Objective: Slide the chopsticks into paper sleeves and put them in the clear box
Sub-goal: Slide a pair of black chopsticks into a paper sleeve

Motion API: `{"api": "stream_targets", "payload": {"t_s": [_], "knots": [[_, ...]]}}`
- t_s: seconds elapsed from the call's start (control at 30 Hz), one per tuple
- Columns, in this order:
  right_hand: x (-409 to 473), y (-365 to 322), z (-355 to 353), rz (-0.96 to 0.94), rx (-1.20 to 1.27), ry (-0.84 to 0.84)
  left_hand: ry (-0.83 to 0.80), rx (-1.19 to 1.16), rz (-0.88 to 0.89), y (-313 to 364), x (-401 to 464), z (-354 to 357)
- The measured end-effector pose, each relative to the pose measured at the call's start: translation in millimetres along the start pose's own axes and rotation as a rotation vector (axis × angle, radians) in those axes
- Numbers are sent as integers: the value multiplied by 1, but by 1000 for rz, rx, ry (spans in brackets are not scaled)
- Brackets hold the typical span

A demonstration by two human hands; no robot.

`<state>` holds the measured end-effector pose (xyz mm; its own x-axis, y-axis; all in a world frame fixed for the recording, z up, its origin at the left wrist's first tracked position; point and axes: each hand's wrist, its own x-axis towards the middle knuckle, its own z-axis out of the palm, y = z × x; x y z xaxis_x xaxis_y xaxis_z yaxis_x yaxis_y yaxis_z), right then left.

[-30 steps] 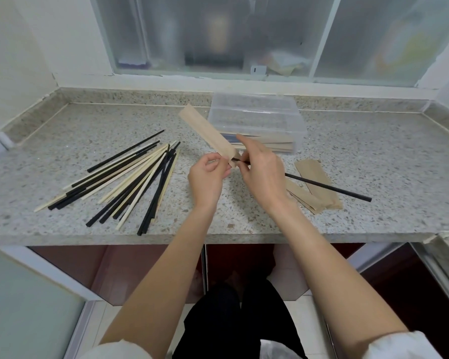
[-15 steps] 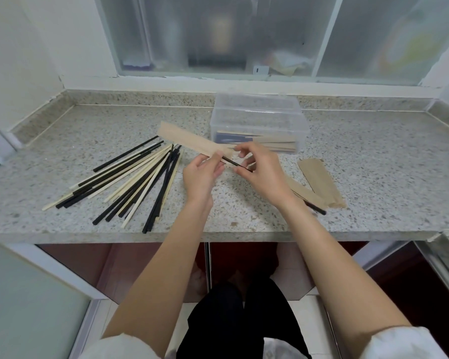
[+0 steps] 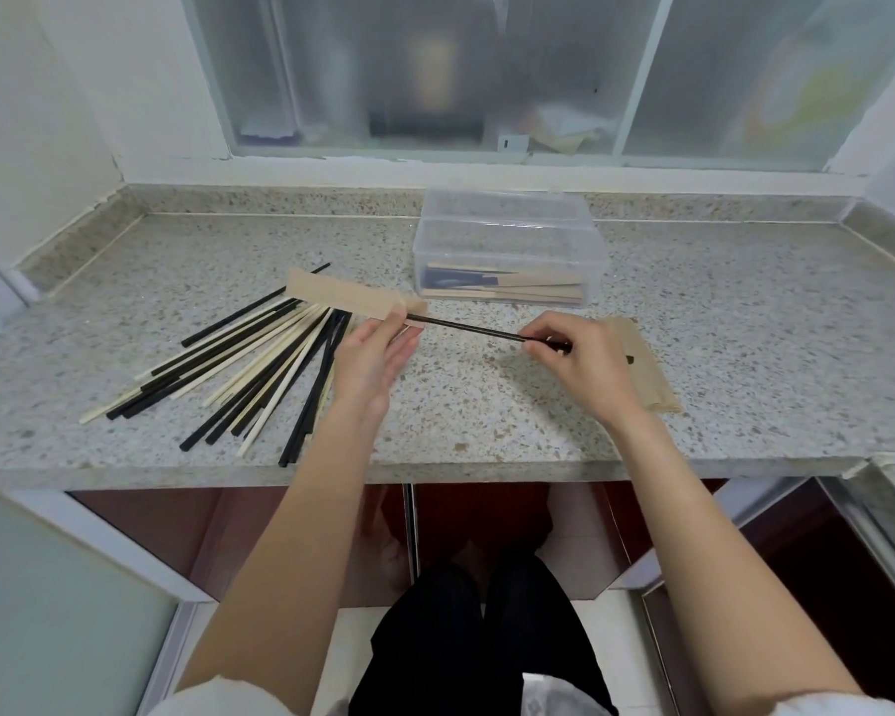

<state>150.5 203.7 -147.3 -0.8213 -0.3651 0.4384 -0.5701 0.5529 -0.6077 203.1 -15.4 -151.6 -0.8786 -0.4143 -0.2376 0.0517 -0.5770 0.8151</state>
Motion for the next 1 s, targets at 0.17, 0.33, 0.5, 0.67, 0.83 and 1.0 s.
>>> {"api": "stream_targets", "payload": {"t_s": [0.17, 0.33, 0.5, 0.67, 0.83, 1.0], "knots": [[-3, -9, 2, -7, -21, -79, 18, 36, 2, -3, -2, -2], [0, -30, 16, 24, 36, -164, -73, 175, -37, -20, -19, 15], [-7, -15, -1, 94, 48, -292, 95, 8, 82, -14, -16, 2], [-29, -11, -1, 154, 261, -132, 88, 21, 118, -8, -18, -6], [-45, -13, 16, 182, 186, -45, 167, 43, 198, -16, -27, 4], [-51, -15, 24, 174, 160, -66, 141, 5, 163, -12, -26, -4]]}}
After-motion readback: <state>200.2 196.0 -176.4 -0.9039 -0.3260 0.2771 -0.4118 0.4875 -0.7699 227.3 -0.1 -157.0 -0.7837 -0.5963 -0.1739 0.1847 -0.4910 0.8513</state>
